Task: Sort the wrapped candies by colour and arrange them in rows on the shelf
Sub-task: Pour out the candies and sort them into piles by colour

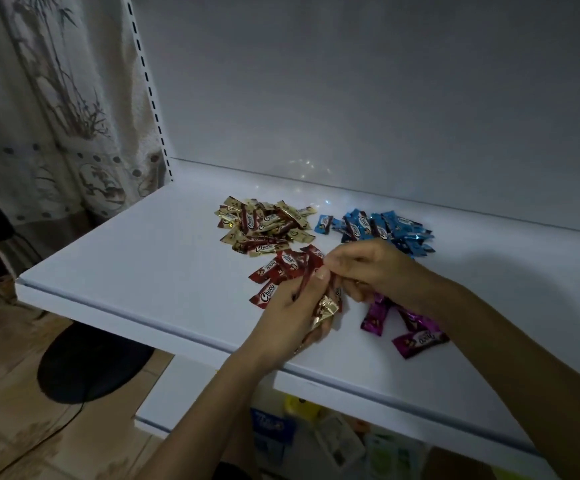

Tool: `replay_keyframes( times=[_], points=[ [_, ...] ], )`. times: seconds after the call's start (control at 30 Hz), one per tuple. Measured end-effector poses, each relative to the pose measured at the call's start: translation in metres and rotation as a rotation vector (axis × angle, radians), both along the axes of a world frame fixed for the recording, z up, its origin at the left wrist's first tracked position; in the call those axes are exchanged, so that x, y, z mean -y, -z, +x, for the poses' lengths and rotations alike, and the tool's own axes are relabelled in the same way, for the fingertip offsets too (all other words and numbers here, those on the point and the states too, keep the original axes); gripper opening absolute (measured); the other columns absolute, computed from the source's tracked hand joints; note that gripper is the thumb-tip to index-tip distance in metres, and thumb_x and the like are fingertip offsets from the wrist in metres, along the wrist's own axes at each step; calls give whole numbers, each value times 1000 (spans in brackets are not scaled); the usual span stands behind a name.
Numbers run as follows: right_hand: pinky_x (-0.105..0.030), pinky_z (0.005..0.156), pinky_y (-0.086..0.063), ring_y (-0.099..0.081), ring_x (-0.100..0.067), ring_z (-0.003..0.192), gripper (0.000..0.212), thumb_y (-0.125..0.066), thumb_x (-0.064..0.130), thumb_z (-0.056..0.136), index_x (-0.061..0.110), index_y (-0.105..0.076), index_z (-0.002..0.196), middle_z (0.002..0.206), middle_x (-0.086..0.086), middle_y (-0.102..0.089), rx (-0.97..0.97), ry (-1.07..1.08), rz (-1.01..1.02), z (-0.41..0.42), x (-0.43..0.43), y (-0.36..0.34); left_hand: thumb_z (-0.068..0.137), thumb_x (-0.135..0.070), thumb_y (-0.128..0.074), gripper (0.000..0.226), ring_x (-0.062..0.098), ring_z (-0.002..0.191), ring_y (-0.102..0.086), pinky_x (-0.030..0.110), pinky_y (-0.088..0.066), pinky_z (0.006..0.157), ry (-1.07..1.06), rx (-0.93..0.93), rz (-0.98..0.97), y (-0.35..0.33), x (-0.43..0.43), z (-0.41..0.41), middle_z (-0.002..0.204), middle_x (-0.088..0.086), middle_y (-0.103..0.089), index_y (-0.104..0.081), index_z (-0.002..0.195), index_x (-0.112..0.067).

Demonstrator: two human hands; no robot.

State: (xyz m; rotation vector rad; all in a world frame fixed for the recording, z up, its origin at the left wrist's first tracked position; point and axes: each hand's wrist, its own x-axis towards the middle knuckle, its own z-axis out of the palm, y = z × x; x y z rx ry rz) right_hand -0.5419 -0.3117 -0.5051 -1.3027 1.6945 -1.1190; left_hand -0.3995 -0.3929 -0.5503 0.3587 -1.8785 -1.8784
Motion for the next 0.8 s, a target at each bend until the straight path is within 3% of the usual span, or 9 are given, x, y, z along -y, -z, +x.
replay_keyframes(
  times=[0.07,0.13,0.23,0.3,0.4,0.5,0.6,0.7,0.8],
  points=[
    [-19,44,-37,-47,-5,46,17,-60,32,80,18,-70,79,56,8,-60,52,-29,-42,2,-4,4,93,-41,-42,55,25,50,-47,26,-37,45,-6,7,-67,2,-1,1,63,29,-54,-60,86,11],
    [-17,41,-36,-46,-6,45,16,-61,29,82,14,-67,78,57,5,-59,162,41,-86,-3,-3,10,90,-39,-49,47,19,47,-47,24,-37,42,-4,14,-91,4,-3,3,59,18,-53,-57,83,7],
    [-16,36,-31,-42,-5,42,18,-58,20,91,12,-62,76,63,0,-57,275,357,-129,-18,1,16,92,-35,-50,32,17,52,-46,20,-36,45,-28,12,-44,2,-3,4,63,11,-52,-57,83,-5],
    [-15,36,-31,-40,-3,40,19,-58,22,93,13,-62,76,63,0,-56,55,477,-21,-31,4,20,100,-26,-40,31,12,49,-47,17,-36,45,-94,-12,81,3,1,2,63,9,-51,-59,87,-5],
    [-17,48,-39,-50,-4,49,20,-59,26,93,10,-65,81,66,3,-59,-262,424,161,-39,12,30,102,-39,-25,50,9,40,-45,17,-35,39,-119,-60,297,1,4,2,55,6,-52,-59,97,-3],
    [-26,67,-46,-59,-12,71,21,-61,29,91,9,-68,91,78,7,-64,-540,423,156,-38,23,40,99,-47,-17,65,9,38,-45,17,-35,37,-121,-117,367,2,3,2,53,7,-54,-56,113,3],
    [-31,80,-50,-64,-18,86,29,-61,32,91,14,-65,113,101,-4,-69,-691,492,89,-29,29,38,98,-52,-14,69,11,41,-49,16,-38,39,-118,-161,416,1,2,3,57,8,-57,-58,113,-2],
    [-23,62,-51,-64,-10,64,26,-59,31,91,12,-67,106,74,1,-69,-451,402,-135,-10,23,22,97,-55,-15,68,11,48,-54,17,-42,41,-113,-187,465,1,3,5,63,6,-61,-58,116,-6],
    [-10,53,-43,-59,2,55,18,-64,26,85,14,-67,98,63,11,-66,-133,58,-148,16,9,6,97,-56,-13,70,12,54,-61,19,-47,46,-103,-183,451,1,5,3,74,10,-66,-53,126,-6]
  ],
)
